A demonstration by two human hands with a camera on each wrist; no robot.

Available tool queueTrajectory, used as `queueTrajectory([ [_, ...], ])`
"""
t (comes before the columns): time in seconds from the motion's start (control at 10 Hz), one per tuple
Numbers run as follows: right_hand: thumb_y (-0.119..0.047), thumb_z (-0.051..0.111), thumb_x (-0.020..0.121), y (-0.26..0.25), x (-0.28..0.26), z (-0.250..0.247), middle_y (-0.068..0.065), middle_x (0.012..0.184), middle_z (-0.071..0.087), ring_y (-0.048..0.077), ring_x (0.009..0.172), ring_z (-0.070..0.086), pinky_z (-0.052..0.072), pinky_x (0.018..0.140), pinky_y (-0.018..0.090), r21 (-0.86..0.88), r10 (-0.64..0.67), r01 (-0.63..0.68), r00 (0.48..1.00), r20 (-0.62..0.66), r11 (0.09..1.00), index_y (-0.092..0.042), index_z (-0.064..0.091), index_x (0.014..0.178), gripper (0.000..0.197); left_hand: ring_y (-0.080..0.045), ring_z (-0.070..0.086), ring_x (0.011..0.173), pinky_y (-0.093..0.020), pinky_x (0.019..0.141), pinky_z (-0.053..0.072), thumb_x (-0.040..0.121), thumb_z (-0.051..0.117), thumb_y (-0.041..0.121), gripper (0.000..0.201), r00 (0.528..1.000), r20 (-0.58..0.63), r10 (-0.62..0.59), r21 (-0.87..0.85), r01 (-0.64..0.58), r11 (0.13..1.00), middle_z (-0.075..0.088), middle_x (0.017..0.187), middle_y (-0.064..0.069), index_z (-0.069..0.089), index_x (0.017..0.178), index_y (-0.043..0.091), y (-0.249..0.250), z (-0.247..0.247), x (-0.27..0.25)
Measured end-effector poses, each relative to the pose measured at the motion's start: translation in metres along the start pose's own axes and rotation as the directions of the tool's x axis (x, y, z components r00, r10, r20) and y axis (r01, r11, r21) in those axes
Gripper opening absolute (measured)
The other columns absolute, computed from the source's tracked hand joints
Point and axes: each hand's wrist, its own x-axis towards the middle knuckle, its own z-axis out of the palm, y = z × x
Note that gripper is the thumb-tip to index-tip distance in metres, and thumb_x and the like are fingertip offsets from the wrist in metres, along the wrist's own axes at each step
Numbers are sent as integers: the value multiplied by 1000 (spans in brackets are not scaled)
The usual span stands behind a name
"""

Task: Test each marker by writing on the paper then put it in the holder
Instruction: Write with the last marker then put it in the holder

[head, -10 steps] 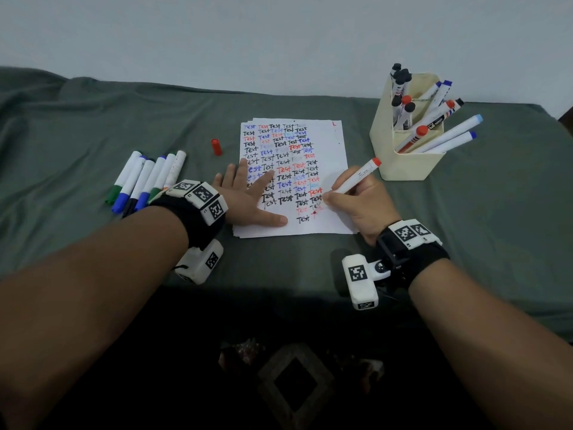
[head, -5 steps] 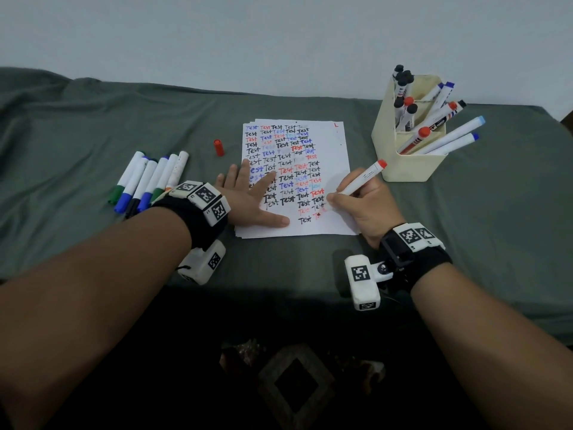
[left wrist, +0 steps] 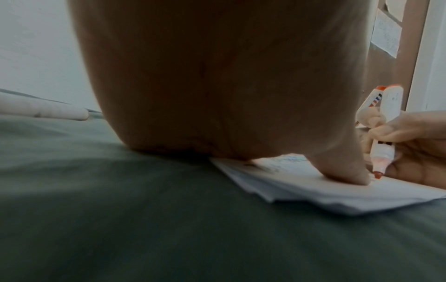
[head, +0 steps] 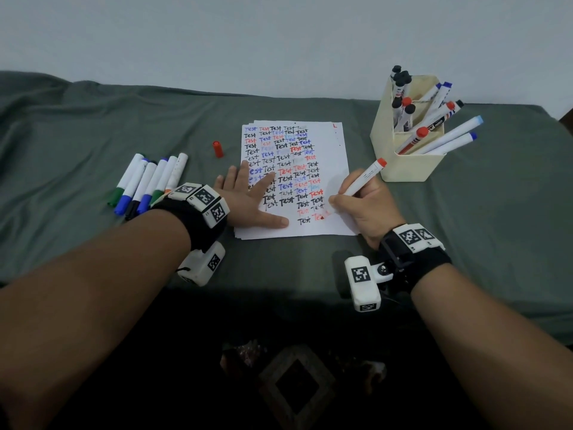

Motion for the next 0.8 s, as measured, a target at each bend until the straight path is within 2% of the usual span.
queueTrajectory([
  [0.1, 3, 75, 80, 1, 0, 0, -8, 67, 64, 14, 70, 64, 56, 70, 31, 27, 15, -15, 1000, -12, 1000, -20, 59, 73, 29, -32, -31, 147, -52, 120, -12, 40, 27, 110, 131, 1000, 1, -2, 3, 2, 1000, -39, 158, -7, -25, 146, 52, 0, 0, 0],
  [0.2, 5, 74, 82, 3, 1, -1, -11, 65, 61, 8, 66, 60, 52, 66, 21, 63, 20, -16, 997, -76, 998, -18, 56, 74, 30, -31, -31, 147, -52, 120, -12, 36, 25, 111, 134, 1000, 0, -1, 3, 1, 1000, -39, 158, -7, -26, 146, 53, 0, 1, 1],
  [0.3, 4, 74, 82, 3, 2, -1, -12, 65, 60, 7, 65, 59, 52, 65, 20, 46, 13, -10, 998, -68, 999, -20, 56, 73, 31, -31, -31, 147, -52, 120, -12, 38, 26, 111, 132, 1000, -5, -3, 5, 3, 1000, -39, 158, -7, -26, 145, 53, -1, 1, 2],
  [0.5, 0, 73, 76, 3, 2, -2, -11, 64, 61, 8, 64, 60, 52, 65, 20, 41, 19, -17, 999, -28, 999, -29, 60, 66, 34, -32, -30, 147, -52, 120, -12, 51, 33, 106, 125, 1000, -12, -6, 20, 7, 1000, -38, 158, -8, -25, 147, 52, -1, 2, 4],
  [0.7, -3, 75, 78, 4, 2, -2, -11, 66, 63, 10, 67, 62, 54, 68, 25, 47, 25, -23, 999, -37, 999, -30, 61, 67, 33, -32, -30, 148, -52, 120, -12, 52, 34, 105, 124, 1000, -18, -1, 17, 1, 1000, -38, 158, -8, -24, 148, 52, -2, 2, 3],
  [0.8, -8, 74, 74, 5, 3, -2, -10, 65, 58, 9, 65, 57, 52, 65, 24, 66, 42, -36, 995, -91, 997, -30, 58, 67, 29, -32, -29, 148, -52, 120, -11, 50, 33, 105, 125, 1000, -27, -5, 23, 6, 1000, -37, 159, -8, -23, 148, 51, -1, 4, 4],
])
